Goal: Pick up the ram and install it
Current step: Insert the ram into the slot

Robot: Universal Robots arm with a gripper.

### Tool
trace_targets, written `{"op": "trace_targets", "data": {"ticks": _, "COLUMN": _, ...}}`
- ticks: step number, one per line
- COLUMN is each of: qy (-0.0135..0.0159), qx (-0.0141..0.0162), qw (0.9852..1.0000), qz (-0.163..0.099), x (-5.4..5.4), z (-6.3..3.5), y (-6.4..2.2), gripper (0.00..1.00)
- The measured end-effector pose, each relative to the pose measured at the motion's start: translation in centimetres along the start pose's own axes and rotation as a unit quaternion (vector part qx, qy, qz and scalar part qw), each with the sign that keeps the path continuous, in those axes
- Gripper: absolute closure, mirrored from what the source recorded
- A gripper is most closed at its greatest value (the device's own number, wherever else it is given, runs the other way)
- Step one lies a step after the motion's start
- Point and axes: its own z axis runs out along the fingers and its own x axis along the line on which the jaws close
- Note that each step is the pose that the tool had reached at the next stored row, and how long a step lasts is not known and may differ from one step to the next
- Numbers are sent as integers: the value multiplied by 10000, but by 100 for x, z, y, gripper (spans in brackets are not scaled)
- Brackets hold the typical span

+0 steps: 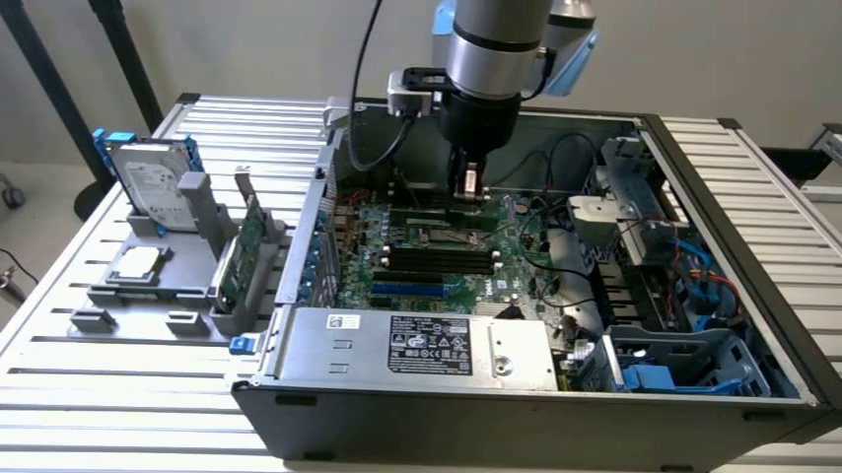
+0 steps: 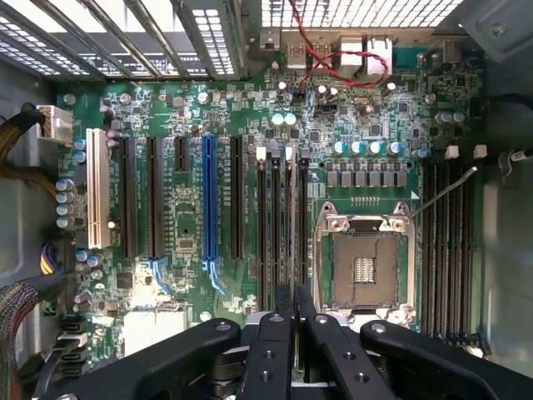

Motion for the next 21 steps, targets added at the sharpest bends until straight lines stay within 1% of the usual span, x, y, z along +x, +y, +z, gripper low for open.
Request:
{"op": "trace_targets", "data": {"ticks": 5, "qy": -1, "qx": 1, "qw": 10000, "qz": 0, "x": 54, "z": 90, "y": -7, "gripper": 87}}
{"op": "trace_targets", "data": {"ticks": 9, "qy": 3, "qx": 0, "qw": 10000, "qz": -1, "x": 64, "z": 151, "y": -16, "gripper": 87}}
{"op": "trace_targets", "data": {"ticks": 16, "qy": 39, "qx": 1, "qw": 10000, "qz": -55, "x": 68, "z": 239, "y": -25, "gripper": 87}}
{"op": "trace_targets", "data": {"ticks": 21, "qy": 47, "qx": 1, "qw": 10000, "qz": -74, "x": 88, "z": 279, "y": -28, "gripper": 87}}
